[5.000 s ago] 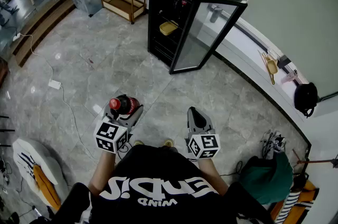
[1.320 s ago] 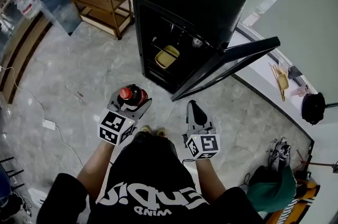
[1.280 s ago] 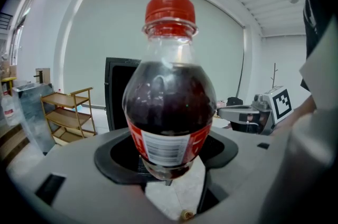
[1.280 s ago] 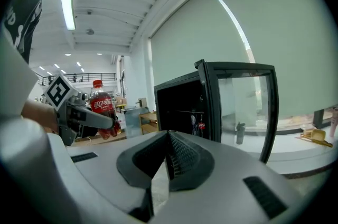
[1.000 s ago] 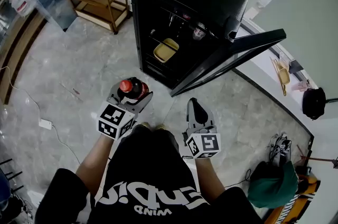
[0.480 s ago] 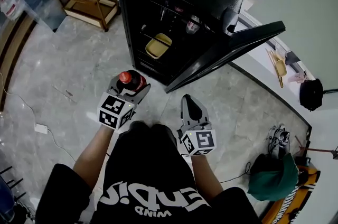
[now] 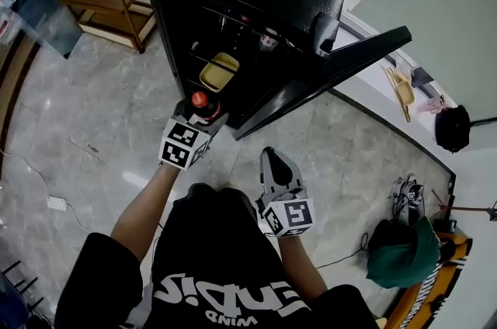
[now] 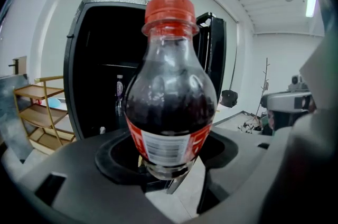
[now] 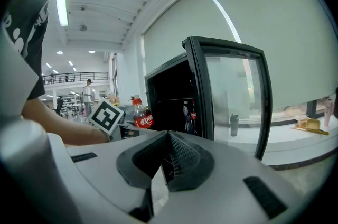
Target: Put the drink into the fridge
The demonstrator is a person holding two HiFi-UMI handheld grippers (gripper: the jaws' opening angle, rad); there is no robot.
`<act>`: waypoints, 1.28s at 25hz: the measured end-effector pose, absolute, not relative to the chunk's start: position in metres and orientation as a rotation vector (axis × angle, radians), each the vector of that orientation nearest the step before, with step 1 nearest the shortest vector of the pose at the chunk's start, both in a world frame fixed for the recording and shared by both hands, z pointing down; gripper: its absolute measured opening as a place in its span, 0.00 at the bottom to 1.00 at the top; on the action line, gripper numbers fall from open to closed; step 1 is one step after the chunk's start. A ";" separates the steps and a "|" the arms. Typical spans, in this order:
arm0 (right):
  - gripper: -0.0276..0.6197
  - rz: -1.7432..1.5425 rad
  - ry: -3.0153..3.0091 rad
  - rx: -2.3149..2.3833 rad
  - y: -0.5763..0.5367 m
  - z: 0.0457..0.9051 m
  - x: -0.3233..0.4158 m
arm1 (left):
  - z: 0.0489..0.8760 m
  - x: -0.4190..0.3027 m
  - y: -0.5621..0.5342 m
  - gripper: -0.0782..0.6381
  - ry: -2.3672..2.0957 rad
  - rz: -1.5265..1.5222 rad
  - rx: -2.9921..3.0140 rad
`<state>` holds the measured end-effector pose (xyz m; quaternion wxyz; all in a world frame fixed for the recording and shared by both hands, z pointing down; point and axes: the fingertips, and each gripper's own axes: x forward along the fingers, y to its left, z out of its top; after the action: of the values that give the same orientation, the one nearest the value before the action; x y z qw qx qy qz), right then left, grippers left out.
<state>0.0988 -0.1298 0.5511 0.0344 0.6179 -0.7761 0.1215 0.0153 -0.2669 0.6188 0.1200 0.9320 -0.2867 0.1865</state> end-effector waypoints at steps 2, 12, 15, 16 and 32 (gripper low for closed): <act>0.08 0.387 -2.384 1.910 -0.130 0.555 0.101 | 0.629 0.028 -0.276 0.53 -0.825 0.551 2.733; 0.08 0.429 -2.357 1.944 -0.129 0.570 0.107 | 0.687 0.074 -0.339 0.53 -0.823 0.584 2.716; 0.08 0.444 -2.353 1.955 -0.132 0.574 0.107 | 0.701 0.087 -0.355 0.53 -0.822 0.603 2.708; 0.08 0.449 -2.351 1.957 -0.133 0.575 0.106 | 0.706 0.092 -0.360 0.53 -0.817 0.612 2.710; 0.08 0.512 -2.278 1.988 -0.130 0.611 0.122 | 0.753 0.165 -0.430 0.53 -0.804 0.690 2.740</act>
<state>0.1222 -0.1299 0.6112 0.0376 0.6479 -0.7423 0.1668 0.1653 -0.4296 0.7532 0.1020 0.9278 -0.2722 0.2337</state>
